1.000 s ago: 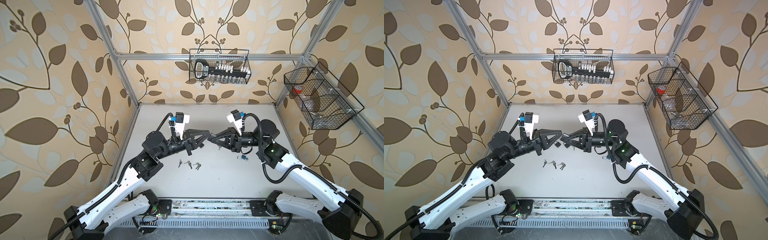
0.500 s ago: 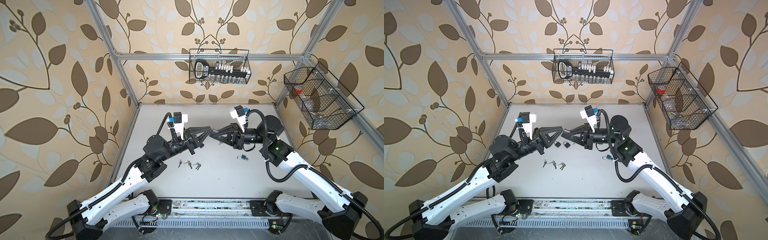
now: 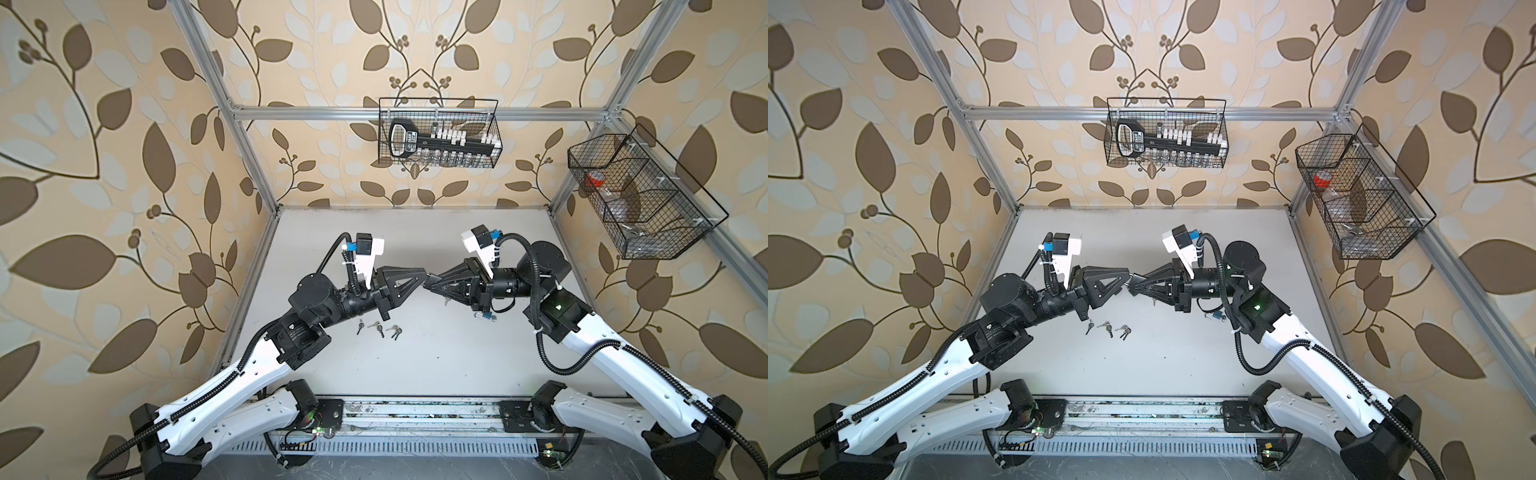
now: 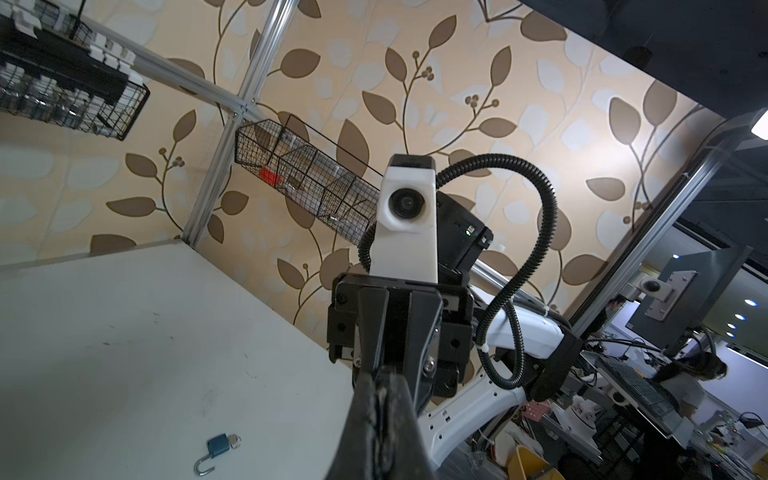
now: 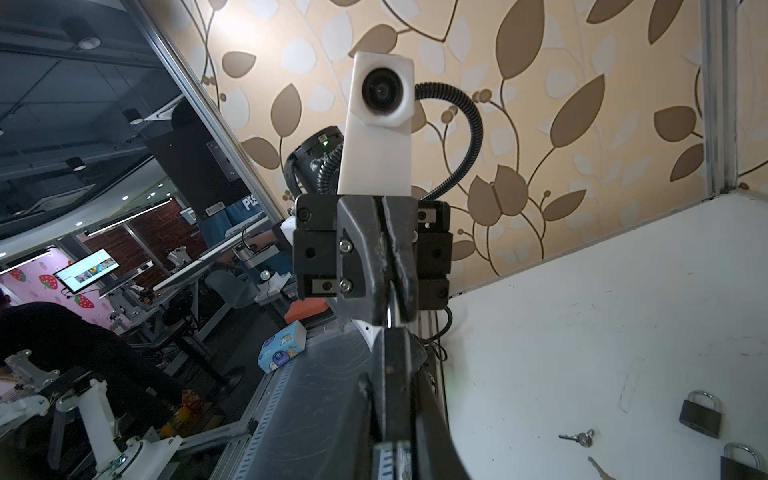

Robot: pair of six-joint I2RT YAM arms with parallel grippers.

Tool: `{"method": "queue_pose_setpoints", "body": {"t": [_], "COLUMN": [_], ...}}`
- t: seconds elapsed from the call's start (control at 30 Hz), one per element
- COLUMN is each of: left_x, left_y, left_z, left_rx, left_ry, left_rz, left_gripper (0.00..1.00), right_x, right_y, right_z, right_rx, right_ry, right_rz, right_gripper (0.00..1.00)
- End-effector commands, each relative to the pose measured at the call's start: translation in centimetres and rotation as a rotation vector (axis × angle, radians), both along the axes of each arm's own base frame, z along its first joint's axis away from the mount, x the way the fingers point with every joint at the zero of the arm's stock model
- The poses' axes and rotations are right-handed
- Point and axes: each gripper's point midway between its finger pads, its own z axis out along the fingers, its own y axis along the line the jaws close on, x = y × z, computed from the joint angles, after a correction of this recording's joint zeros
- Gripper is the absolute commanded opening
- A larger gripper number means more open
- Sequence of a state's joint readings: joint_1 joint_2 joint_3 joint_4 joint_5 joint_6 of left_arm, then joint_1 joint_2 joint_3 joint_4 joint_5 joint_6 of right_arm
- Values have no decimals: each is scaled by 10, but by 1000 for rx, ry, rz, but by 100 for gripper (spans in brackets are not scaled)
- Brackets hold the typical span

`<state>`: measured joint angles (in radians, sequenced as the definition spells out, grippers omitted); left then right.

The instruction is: Lock with the key

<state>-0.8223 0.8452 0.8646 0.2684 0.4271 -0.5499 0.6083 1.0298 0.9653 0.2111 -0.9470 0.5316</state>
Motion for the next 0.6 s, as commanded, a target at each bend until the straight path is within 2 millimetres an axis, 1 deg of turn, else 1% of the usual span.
{"method": "queue_pose_setpoints", "body": {"t": [0.0, 0.13, 0.2, 0.3, 0.43, 0.5, 0.57], "left_x": [-15, -16, -15, -15, -18, -21, -26], "left_y": [4, 8, 9, 3, -15, -26, -41], "left_z": [0, 9, 10, 7, -5, -14, -31], "left_rx": [43, 30, 30, 44, 65, 72, 108], "left_ry": [44, 30, 28, 36, 70, 92, 122], "left_rz": [-70, -55, -50, -73, -174, -223, -258], "left_gripper": [0, 0, 0, 0, 0, 0, 0], "right_x": [-9, -14, -13, -9, 0, -1, -5], "right_y": [-10, -13, -13, -13, -12, -5, 5], "right_z": [21, 21, 22, 27, 47, 59, 70], "right_rx": [64, 69, 71, 96, 162, 174, 169], "right_ry": [-173, -184, -181, -167, -150, -165, -195], "right_rz": [-13, -3, -9, -29, -69, -49, -23], "right_gripper": [0, 0, 0, 0, 0, 0, 0]}}
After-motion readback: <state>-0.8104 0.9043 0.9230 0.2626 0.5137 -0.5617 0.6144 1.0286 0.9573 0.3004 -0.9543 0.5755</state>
